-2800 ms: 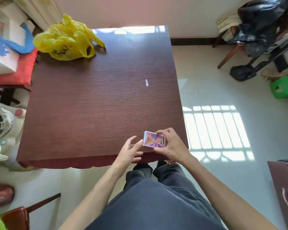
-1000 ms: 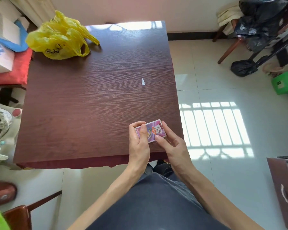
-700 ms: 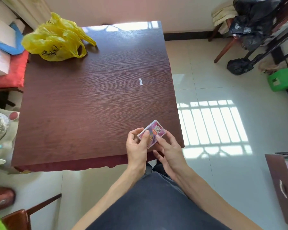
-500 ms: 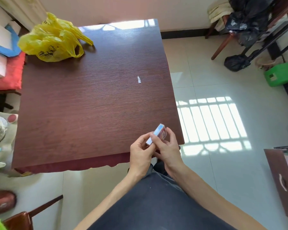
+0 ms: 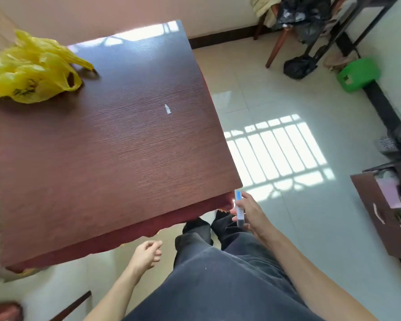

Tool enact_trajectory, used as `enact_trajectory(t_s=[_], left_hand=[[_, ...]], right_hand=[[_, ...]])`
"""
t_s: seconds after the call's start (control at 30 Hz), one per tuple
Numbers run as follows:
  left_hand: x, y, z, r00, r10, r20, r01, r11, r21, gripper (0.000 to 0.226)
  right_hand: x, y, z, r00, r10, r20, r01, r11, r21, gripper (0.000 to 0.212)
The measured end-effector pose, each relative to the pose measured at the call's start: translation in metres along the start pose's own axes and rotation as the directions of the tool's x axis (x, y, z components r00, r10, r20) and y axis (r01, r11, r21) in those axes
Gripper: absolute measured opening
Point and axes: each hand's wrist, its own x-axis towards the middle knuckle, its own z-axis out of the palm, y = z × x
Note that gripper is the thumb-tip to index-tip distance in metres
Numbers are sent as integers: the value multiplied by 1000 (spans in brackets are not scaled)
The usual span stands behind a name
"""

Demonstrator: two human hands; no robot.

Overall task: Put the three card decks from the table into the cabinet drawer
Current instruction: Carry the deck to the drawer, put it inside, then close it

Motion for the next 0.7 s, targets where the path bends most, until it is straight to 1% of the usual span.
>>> enact_trajectory(t_s=[0.07,0.13,0.2,0.27,0.33,0.43,0.47,0.53,0.6,0.7], left_hand=[[4,-15,-8,997,-73,5,71,975,212,32],[3,-9,-5,998,-66,-3,61,914,401,27],[-1,15,13,999,-6,35,-15,822,570,18],[-5,44,47,992,39,121,-111,736,668,17],[-11,74,94,976,73,206,-199,686,700,20],[-22,117,177,931,145,335,-351,607,713,12],[-25,128,205,912,167,374,-398,574,716,11],[-31,149,262,877,191,440,-472,514,716,10],[-41,164,318,848,191,494,-522,457,720,9],[-52,178,386,808,183,559,-583,378,719,11]], right_hand=[[-11,23,-25,997,42,-62,-36,995,94,40],[-24,49,-49,987,83,-137,-55,979,195,45],[-38,79,-72,968,117,-223,-53,960,275,49],[-53,111,-93,939,148,-311,-33,938,345,54],[-71,140,-114,898,193,-396,-15,911,411,58],[-99,184,-145,817,291,-499,26,844,535,57],[-107,199,-155,794,325,-513,42,814,579,55],[-120,225,-176,759,390,-522,75,744,664,44],[-129,249,-201,724,419,-548,127,699,703,33],[-136,272,-239,691,433,-578,211,644,735,39]])
